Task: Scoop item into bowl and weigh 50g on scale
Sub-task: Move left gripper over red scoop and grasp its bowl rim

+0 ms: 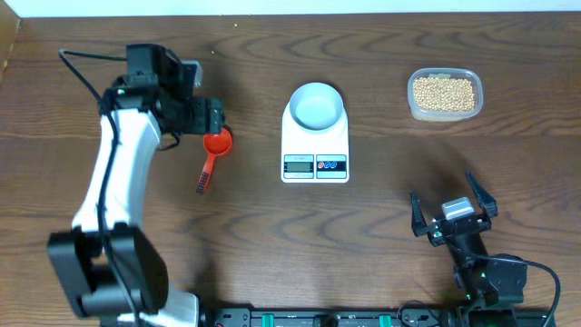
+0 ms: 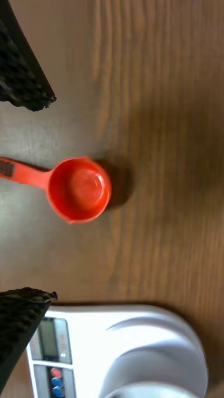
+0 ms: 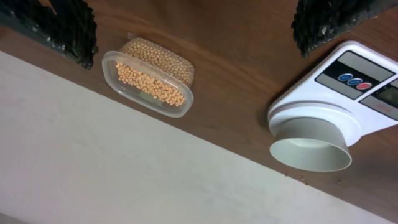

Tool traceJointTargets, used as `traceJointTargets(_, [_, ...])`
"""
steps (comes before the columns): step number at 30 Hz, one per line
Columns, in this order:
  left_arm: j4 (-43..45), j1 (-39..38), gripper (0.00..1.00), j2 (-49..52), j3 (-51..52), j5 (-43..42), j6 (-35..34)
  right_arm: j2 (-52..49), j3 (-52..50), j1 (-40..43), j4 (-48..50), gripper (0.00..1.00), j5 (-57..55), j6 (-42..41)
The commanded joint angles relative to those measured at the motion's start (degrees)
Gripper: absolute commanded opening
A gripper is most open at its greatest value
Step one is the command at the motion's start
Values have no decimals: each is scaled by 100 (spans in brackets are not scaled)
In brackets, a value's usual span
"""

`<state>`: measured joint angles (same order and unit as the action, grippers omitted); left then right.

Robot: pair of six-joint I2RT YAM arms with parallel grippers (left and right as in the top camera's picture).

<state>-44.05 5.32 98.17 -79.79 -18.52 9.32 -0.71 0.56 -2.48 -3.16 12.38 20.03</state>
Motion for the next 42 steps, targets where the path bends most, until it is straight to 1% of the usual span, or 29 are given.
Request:
traceJointTargets(1, [90,267,94,313,-109,-483,160,33,-24,15,-4,99,15,-72])
traceJointTargets(5, [129,424,94,551,-107,-485,157,33,-24,15,-4,99,13,-72])
traceJointTargets(13, [232,442,93,621,-107,-476,160,33,-24,15,-4,99,13,-72])
traceJointTargets(16, [317,435,88,730,-105,-168,111,33,-24,15,-4,99,13,-72])
traceJointTargets(18, [369,435,82,863,-105,101,-105,33,-24,15,-4,99,13,-72])
traceJointTargets(20, [387,437,76,992,-105,164,-269,33,-24,15,-4,99,13,-72])
traceJointTargets(22, [389,435,72,1097,-105,164,-273,33,-24,15,-4,99,13,-72])
traceJointTargets(32, [391,297,62,1646,-101,164,-273,33,-24,15,-4,99,13,-72])
traceJointTargets(39, [452,210,56,1878,-79,166,-251,33,-24,15,-4,99,13,-72])
traceJointTargets(42, [452,208,51,1930,-79,166,-251,33,-24,15,-4,99,13,-72])
